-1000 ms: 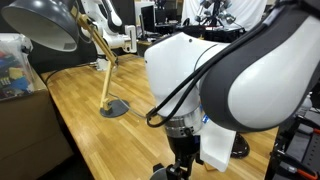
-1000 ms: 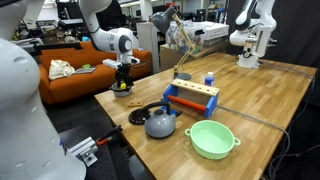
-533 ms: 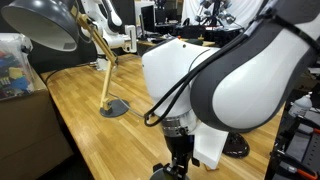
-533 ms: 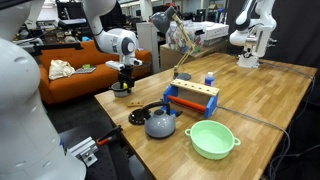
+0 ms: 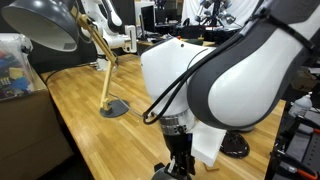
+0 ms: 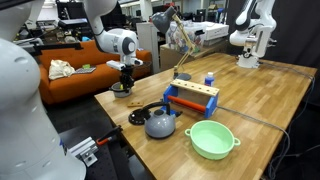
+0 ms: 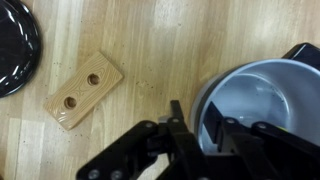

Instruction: Move the gray pot away from you

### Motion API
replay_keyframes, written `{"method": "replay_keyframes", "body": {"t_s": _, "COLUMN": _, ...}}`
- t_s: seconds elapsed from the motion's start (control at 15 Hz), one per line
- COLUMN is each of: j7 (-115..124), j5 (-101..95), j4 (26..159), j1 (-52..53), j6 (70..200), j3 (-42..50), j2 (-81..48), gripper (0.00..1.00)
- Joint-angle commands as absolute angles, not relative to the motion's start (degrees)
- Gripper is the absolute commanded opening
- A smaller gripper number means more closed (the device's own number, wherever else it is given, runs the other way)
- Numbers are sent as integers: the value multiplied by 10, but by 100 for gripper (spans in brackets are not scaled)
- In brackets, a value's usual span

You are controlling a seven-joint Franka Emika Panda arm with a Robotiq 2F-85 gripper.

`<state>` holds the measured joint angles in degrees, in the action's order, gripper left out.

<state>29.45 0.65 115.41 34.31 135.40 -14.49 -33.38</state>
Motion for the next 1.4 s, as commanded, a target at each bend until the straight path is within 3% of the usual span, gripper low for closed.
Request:
{"method": "replay_keyframes", "body": {"t_s": 0.0, "j7": 279, "j5": 13, "j4": 1152, "j1": 343, "j6": 1338, "j3": -142, "j2": -330, "gripper": 2}}
{"method": "replay_keyframes", "body": {"t_s": 1.33, "j7": 304, "j5": 50, "j4": 1129, "j1": 264, "j6": 1352, "j3": -100, "j2": -294, "gripper": 1}}
